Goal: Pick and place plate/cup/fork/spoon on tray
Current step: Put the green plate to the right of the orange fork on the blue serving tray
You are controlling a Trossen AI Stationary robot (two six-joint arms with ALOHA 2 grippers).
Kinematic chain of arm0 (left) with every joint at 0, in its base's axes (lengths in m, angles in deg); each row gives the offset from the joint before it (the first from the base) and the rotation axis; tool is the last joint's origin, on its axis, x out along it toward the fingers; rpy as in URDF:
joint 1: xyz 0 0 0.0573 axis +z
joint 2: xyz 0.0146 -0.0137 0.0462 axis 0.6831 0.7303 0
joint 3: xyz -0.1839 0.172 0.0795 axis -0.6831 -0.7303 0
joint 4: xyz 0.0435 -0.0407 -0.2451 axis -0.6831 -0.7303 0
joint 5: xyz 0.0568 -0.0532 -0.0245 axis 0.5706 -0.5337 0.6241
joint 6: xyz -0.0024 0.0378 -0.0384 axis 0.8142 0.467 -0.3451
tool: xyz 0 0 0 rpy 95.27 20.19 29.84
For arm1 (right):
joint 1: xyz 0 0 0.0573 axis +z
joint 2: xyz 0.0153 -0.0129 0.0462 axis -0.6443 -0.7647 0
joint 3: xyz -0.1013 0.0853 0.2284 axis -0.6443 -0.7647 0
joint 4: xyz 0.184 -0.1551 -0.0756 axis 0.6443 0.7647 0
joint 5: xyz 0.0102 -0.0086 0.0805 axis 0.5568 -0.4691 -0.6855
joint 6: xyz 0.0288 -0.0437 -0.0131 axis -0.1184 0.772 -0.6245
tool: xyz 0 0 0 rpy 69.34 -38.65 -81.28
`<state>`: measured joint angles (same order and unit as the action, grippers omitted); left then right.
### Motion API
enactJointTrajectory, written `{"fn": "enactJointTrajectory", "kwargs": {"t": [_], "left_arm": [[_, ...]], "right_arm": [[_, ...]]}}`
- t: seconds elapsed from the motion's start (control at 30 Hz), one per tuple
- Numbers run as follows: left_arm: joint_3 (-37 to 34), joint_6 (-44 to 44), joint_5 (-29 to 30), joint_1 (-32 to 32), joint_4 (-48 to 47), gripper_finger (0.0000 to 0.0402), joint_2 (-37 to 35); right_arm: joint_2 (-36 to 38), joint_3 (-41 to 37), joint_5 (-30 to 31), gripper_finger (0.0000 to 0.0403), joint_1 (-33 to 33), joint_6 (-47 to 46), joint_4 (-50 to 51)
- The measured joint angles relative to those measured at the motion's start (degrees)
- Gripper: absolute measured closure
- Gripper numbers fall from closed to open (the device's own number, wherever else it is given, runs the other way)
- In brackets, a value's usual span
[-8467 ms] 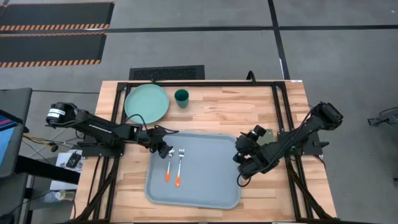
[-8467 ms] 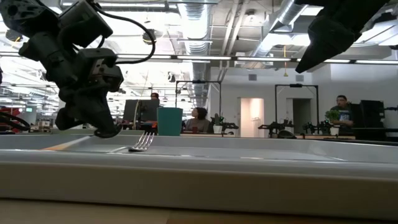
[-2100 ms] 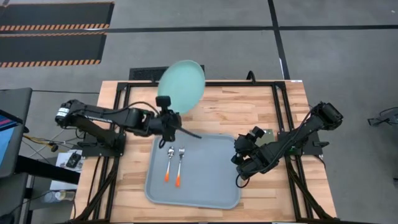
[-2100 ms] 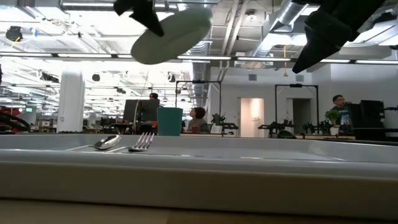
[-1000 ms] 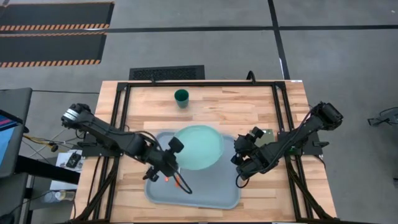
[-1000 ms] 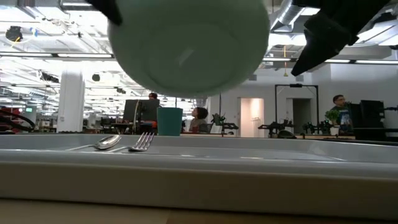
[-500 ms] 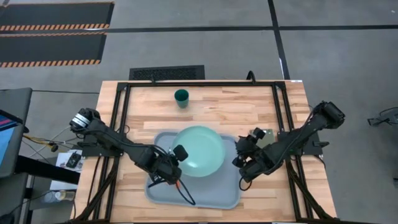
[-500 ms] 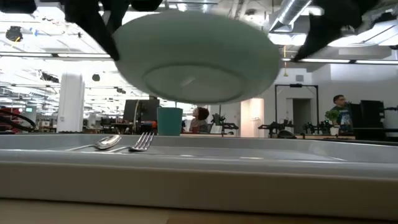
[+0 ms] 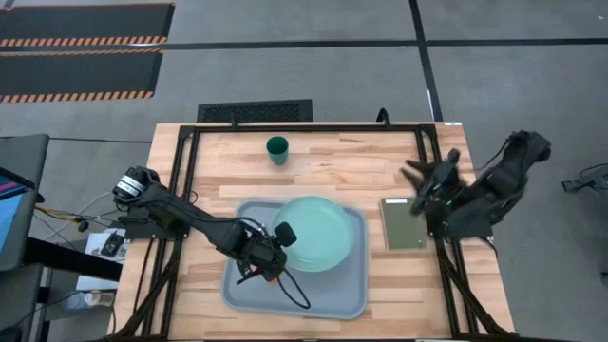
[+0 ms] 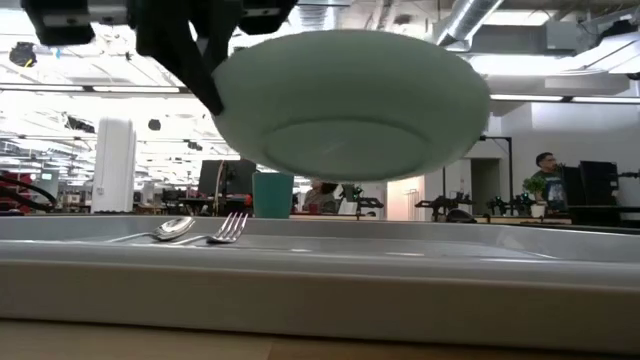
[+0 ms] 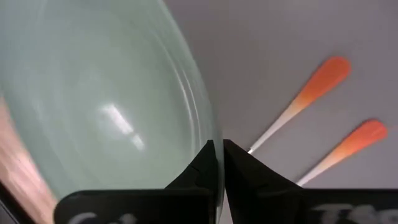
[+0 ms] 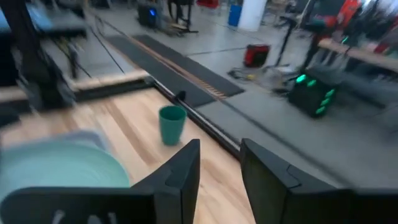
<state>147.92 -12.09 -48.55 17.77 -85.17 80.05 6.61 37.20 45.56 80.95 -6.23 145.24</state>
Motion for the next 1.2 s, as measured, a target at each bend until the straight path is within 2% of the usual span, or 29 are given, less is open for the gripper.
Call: {"fn": "enactJointTrajectory", "kwargs": {"t": [0.17, 0.43, 0.63, 1.2], "left_arm": [[-0.2, 3.4, 0.7, 0.1, 4.1, 0.0401, 0.8], [-0.3, 4.6, 0.1, -0.4, 7.0, 0.0401, 3.8], [-0.3, 7.6, 0.2, -0.5, 7.4, 0.0401, 6.0], [-0.2, 8.7, -1.1, -3.0, 15.1, 0.0401, 10.5]], "right_arm": [[11.8, -5.3, -0.2, 0.0275, 2.5, -6.3, -0.2], [20.2, -16.9, 0.2, 0.0274, 4.7, -12.0, -2.9], [21.9, -20.3, 0.4, 0.0274, 5.1, -11.7, -5.5], [21.9, -20.6, 0.2, 0.0274, 5.1, -11.6, -5.3]]}}
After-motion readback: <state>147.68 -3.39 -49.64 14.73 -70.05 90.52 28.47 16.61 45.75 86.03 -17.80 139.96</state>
